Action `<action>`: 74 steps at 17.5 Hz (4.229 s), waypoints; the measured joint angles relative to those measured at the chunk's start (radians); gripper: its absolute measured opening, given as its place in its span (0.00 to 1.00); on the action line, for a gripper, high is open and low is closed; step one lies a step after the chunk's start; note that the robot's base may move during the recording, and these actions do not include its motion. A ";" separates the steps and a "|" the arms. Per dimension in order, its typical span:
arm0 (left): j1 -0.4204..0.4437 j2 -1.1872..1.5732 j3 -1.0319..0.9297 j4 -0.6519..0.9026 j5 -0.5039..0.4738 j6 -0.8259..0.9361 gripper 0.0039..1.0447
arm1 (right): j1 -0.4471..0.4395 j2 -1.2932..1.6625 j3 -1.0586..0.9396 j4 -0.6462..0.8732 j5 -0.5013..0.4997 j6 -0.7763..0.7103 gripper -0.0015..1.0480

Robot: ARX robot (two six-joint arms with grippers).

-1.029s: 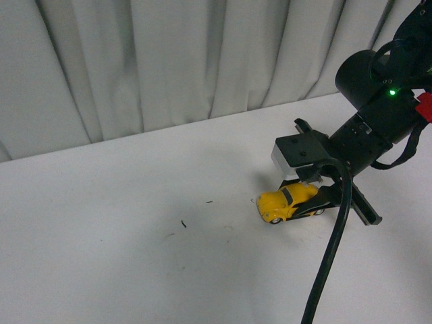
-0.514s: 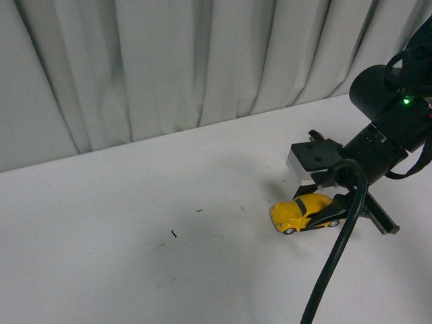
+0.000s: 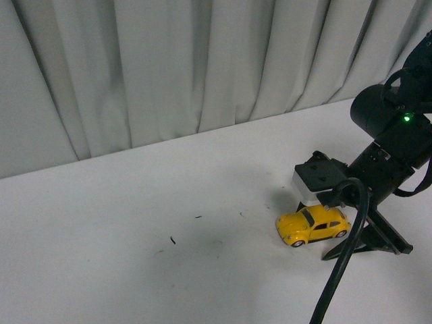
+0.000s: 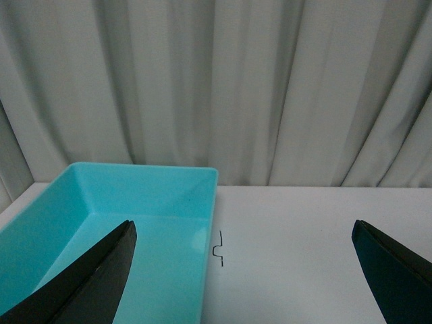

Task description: Wind up and store yellow beetle toy

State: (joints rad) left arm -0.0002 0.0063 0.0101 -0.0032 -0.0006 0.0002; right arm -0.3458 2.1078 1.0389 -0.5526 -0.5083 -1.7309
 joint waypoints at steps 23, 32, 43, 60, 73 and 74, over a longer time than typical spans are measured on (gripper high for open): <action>0.000 0.000 0.000 0.000 0.000 0.000 0.94 | 0.041 -0.034 0.003 0.020 0.004 0.005 0.94; 0.000 0.000 0.000 0.000 0.000 0.000 0.94 | 0.083 -0.232 0.126 -0.005 -0.065 -0.002 0.94; 0.000 0.000 0.000 0.000 0.000 0.000 0.94 | 0.330 -0.902 -0.659 1.393 0.503 1.433 0.32; 0.000 0.000 0.000 0.000 0.000 0.000 0.94 | 0.346 -1.389 -1.020 1.243 0.509 1.714 0.02; 0.000 0.000 0.000 0.000 0.000 0.000 0.94 | 0.346 -1.791 -1.028 0.873 0.509 1.716 0.02; 0.000 0.000 0.000 0.000 0.000 0.000 0.94 | 0.346 -1.810 -1.028 0.855 0.508 1.716 0.02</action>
State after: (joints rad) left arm -0.0002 0.0063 0.0101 -0.0032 -0.0006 0.0002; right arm -0.0002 0.2974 0.0105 0.3023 -0.0002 -0.0151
